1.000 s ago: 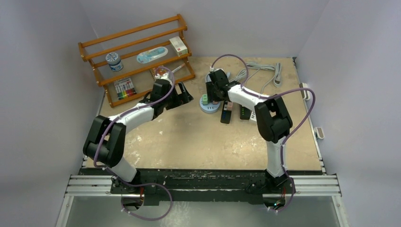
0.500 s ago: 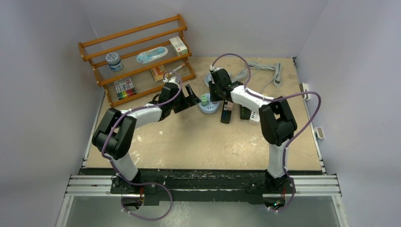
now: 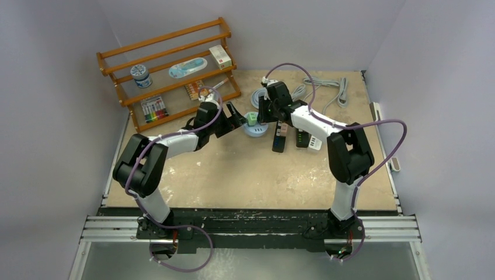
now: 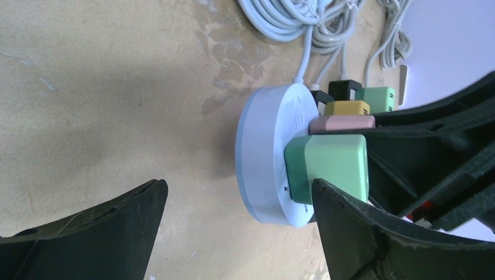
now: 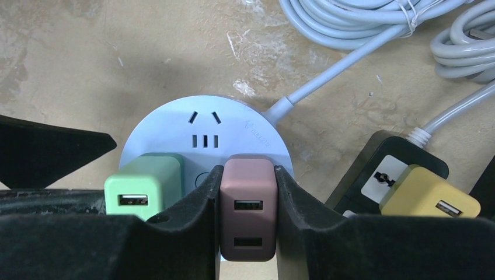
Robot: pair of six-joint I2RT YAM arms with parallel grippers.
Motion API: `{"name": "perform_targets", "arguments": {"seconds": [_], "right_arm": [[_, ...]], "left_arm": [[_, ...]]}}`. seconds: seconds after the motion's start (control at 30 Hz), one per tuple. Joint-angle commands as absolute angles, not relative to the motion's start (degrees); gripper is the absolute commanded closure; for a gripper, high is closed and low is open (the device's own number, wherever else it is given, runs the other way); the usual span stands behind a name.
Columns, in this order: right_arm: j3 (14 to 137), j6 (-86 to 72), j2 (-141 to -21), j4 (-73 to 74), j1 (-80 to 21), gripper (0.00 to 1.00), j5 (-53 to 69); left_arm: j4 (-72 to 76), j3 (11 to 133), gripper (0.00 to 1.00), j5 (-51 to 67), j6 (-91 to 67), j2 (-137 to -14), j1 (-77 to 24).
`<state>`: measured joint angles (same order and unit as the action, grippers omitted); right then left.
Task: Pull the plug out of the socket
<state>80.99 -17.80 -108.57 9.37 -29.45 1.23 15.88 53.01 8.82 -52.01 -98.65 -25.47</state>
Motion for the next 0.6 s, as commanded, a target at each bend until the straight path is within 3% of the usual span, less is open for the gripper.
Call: {"name": "perform_targets", "arguments": {"seconds": [0.0, 0.37, 0.57], "right_arm": [[84.11, -21.18, -105.10, 0.48, -30.80, 1.00, 10.17], [86.50, -23.88, -105.72, -1.44, -29.18, 1.00, 17.40], [87.45, -23.84, -105.29, -1.19, -29.16, 1.00, 19.29]], "left_arm": [[24.67, 51.89, 0.06, 16.41, -52.84, -96.11, -25.93], [32.80, 47.72, 0.11, 26.18, -52.28, -95.35, -26.19], [32.99, 47.91, 0.13, 24.56, -52.16, -97.04, -26.28]]}}
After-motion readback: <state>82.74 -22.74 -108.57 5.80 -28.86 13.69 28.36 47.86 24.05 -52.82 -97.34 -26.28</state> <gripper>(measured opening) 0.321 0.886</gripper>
